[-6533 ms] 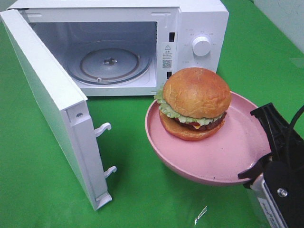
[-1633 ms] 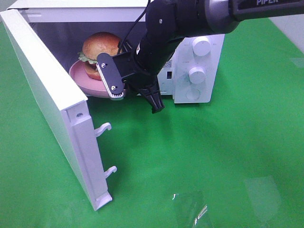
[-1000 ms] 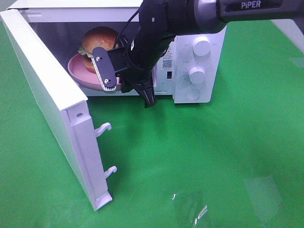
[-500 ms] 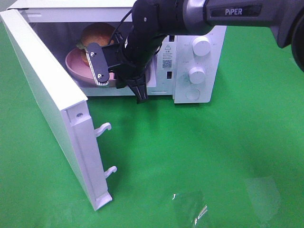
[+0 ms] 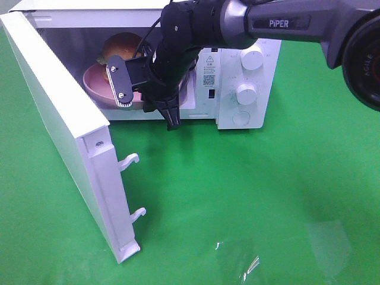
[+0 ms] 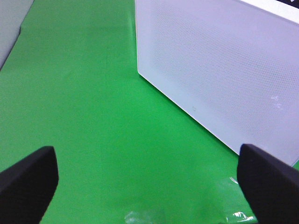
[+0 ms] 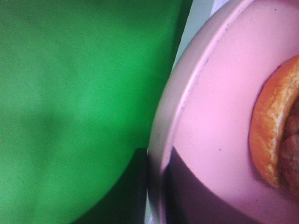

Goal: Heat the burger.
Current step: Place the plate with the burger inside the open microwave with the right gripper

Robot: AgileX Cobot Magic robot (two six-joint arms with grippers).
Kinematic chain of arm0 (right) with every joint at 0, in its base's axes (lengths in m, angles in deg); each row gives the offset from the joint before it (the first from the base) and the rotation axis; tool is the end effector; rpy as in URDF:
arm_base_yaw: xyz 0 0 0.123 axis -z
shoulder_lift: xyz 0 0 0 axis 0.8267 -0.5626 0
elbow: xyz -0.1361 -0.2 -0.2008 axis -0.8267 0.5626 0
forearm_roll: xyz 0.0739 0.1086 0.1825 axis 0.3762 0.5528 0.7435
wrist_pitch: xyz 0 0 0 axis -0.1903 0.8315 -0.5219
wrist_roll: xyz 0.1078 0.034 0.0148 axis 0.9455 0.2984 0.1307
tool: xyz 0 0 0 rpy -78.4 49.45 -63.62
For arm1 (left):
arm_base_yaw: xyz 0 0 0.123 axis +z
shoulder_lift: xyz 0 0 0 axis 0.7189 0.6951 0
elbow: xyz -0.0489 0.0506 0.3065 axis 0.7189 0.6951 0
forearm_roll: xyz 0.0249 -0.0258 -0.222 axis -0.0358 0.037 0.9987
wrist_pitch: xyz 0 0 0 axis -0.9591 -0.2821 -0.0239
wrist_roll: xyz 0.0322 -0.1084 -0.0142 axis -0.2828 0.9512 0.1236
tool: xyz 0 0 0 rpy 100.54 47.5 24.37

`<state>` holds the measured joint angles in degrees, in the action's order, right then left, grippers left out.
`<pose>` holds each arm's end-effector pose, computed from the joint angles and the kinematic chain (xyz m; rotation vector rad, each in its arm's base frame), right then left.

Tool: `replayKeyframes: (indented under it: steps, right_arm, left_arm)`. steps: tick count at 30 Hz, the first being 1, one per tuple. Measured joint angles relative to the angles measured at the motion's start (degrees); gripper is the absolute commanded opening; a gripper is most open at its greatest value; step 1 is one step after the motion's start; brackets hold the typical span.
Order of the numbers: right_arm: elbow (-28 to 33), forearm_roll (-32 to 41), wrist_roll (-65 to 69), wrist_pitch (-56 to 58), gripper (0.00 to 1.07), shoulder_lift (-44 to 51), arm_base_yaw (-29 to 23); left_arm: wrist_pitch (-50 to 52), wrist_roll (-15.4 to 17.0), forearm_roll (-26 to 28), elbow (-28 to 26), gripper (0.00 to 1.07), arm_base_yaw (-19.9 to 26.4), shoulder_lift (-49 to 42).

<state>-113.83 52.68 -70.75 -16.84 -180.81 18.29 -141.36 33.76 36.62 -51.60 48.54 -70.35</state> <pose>0.4205 0.3244 0.1786 -2.1431 1.3507 -0.2681 -0.0406 -0.0174 0.2583 0.0854 2.0171 -0.0816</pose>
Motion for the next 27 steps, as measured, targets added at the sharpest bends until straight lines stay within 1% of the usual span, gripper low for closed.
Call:
replayKeyframes:
  steps: [11, 18, 19, 23, 27]
  right_arm:
    - [-0.1, -0.9, 0.8, -1.4, 0.05, -0.2, 0.0]
    - [-3.7, -1.4, 2.1, -2.1, 0.06, -2.9, 0.2]
    - [-4.5, -1.0, 2.3, -1.9, 0.07, -3.4, 0.3]
    - [-4.9, -1.4, 2.4, -1.9, 0.09, -3.7, 0.6]
    - [-5.2, -1.4, 2.8, -2.5, 0.15, -3.7, 0.6]
  left_arm:
    - [0.0, 0.0, -0.1, 0.0, 0.96, 0.0, 0.0]
    - [0.0, 0.0, -0.3, 0.0, 0.96, 0.0, 0.0]
    - [0.0, 0.0, -0.3, 0.0, 0.96, 0.0, 0.0]
    - [0.0, 0.0, -0.3, 0.0, 0.96, 0.0, 0.0]
    - [0.0, 0.0, -0.3, 0.0, 0.96, 0.0, 0.0]
